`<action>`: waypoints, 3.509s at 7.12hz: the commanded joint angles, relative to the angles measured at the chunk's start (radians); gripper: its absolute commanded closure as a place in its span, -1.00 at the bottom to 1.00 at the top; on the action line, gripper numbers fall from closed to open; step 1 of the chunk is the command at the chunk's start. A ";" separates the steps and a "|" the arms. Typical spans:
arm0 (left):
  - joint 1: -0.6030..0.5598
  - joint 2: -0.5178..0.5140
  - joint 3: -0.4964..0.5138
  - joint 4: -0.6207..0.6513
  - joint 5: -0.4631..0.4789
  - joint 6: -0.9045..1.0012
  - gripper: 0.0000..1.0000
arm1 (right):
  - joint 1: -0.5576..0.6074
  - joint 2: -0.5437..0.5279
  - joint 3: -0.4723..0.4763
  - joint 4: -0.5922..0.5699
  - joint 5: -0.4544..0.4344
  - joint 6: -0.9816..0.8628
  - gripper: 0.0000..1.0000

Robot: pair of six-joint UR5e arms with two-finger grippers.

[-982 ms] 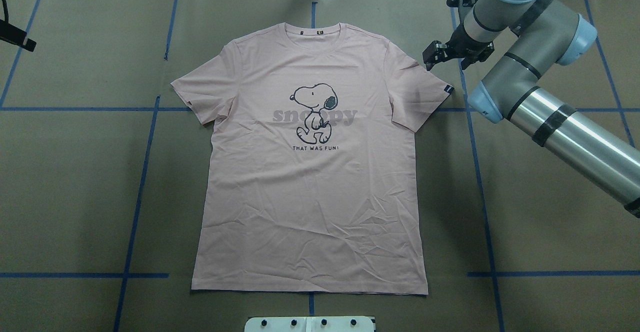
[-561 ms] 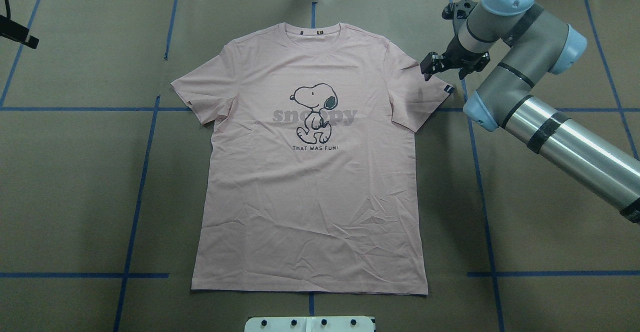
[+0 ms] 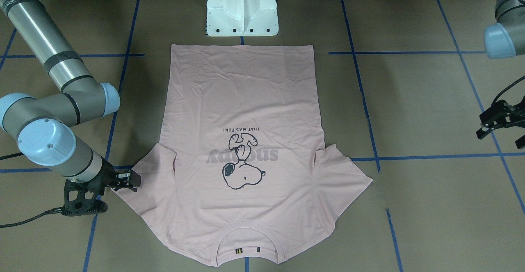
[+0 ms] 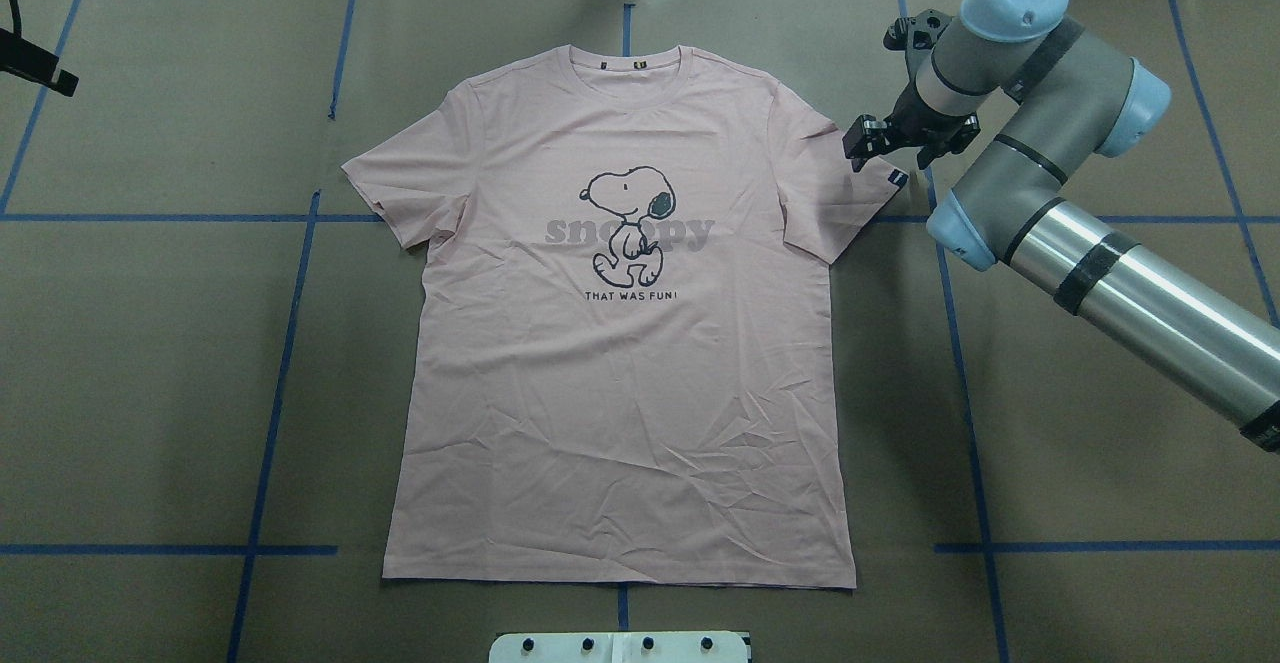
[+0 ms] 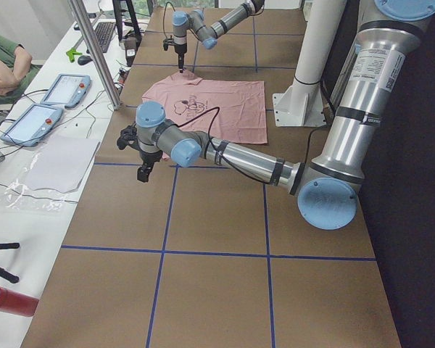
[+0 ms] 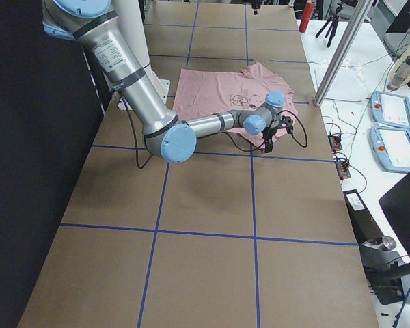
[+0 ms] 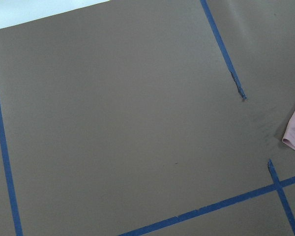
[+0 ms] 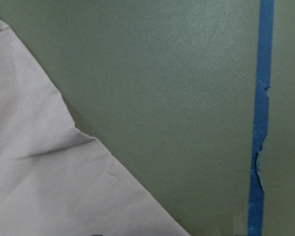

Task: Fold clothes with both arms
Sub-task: 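Grasp the sleeve with the right gripper and fold it toward the collar, then release the folded sleeve and lift the right gripper away while the left arm approaches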

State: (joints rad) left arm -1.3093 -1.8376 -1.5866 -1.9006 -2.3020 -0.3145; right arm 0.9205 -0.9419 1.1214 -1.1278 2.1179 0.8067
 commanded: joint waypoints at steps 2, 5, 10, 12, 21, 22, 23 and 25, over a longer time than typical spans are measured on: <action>0.001 0.000 -0.001 0.000 -0.001 0.000 -1.00 | -0.002 -0.002 -0.012 -0.001 0.001 -0.006 -0.45; -0.001 0.001 -0.004 0.002 -0.001 0.000 -1.00 | -0.002 0.005 -0.011 -0.026 0.002 -0.014 0.97; -0.001 0.001 -0.001 0.000 -0.001 0.002 -1.00 | -0.008 0.031 0.063 -0.026 0.008 -0.012 1.00; -0.001 0.001 0.002 0.000 -0.001 0.003 -1.00 | -0.049 0.075 0.107 -0.026 0.002 0.002 1.00; 0.010 -0.006 0.016 -0.026 0.001 -0.029 -1.00 | -0.111 0.387 -0.213 -0.001 -0.098 0.019 -1.00; 0.054 -0.018 0.017 -0.061 0.010 -0.158 -1.00 | -0.107 0.385 -0.204 -0.004 -0.096 0.054 -1.00; 0.133 -0.050 0.028 -0.119 0.062 -0.352 -1.00 | -0.104 0.379 -0.168 -0.021 -0.081 0.142 -1.00; 0.345 -0.124 0.036 -0.126 0.279 -0.646 -1.00 | -0.080 0.263 0.095 -0.305 -0.023 0.166 -1.00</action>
State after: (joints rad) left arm -1.0860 -1.9191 -1.5581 -2.0165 -2.1407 -0.7849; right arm 0.8226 -0.6117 1.0564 -1.2621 2.0676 0.9538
